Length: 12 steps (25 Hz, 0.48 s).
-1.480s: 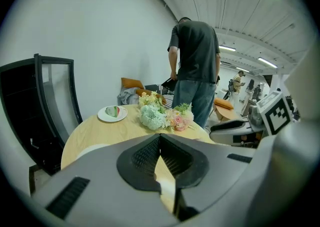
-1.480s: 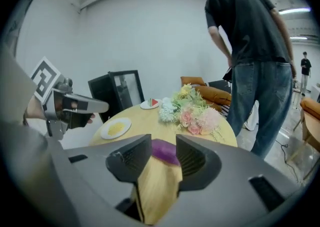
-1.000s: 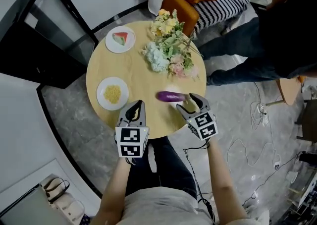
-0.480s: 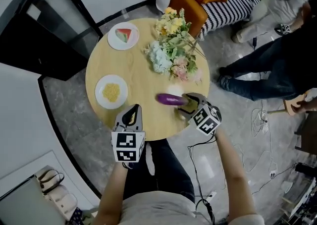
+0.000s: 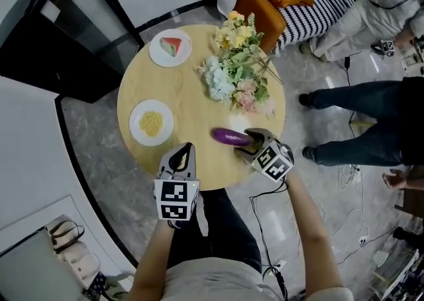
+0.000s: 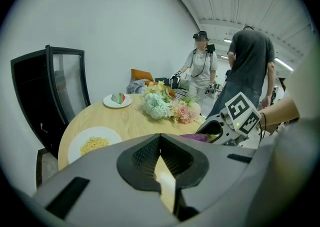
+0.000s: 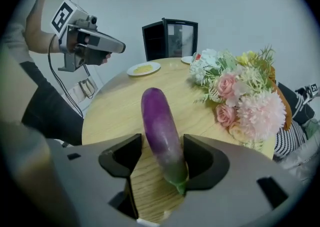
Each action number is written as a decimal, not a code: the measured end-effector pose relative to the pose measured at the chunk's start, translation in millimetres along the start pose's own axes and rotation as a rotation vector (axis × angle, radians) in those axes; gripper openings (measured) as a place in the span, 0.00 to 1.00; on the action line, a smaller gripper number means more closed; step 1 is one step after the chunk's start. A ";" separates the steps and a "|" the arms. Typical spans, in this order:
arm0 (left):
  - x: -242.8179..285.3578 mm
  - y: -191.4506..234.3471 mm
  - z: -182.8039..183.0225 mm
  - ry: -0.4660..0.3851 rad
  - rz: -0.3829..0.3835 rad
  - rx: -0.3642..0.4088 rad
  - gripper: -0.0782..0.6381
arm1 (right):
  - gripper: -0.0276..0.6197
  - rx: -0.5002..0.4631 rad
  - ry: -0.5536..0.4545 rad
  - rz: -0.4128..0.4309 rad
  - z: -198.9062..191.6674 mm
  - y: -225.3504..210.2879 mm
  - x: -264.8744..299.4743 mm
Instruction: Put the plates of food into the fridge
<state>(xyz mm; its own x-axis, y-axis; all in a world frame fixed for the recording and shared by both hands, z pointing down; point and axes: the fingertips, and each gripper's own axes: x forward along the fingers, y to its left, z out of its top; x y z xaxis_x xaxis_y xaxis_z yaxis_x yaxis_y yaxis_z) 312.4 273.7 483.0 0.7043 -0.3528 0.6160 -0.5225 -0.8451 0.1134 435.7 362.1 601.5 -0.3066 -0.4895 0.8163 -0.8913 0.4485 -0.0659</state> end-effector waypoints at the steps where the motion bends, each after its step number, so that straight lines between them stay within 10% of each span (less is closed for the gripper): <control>1: 0.3 0.6 -0.8 0.002 0.003 -0.001 0.12 | 0.46 0.006 -0.005 0.004 0.4 1.1 -0.4; 12: -1.9 2.5 -6.0 0.004 0.019 -0.017 0.12 | 0.33 0.137 -0.128 -0.041 18.4 6.0 -15.0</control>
<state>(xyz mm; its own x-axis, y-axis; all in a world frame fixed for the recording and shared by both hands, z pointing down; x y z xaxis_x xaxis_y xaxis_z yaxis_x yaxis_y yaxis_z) 306.9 274.7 486.7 0.6922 -0.3670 0.6215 -0.5439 -0.8312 0.1149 428.8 358.4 578.3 -0.3013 -0.6006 0.7407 -0.9384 0.3244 -0.1187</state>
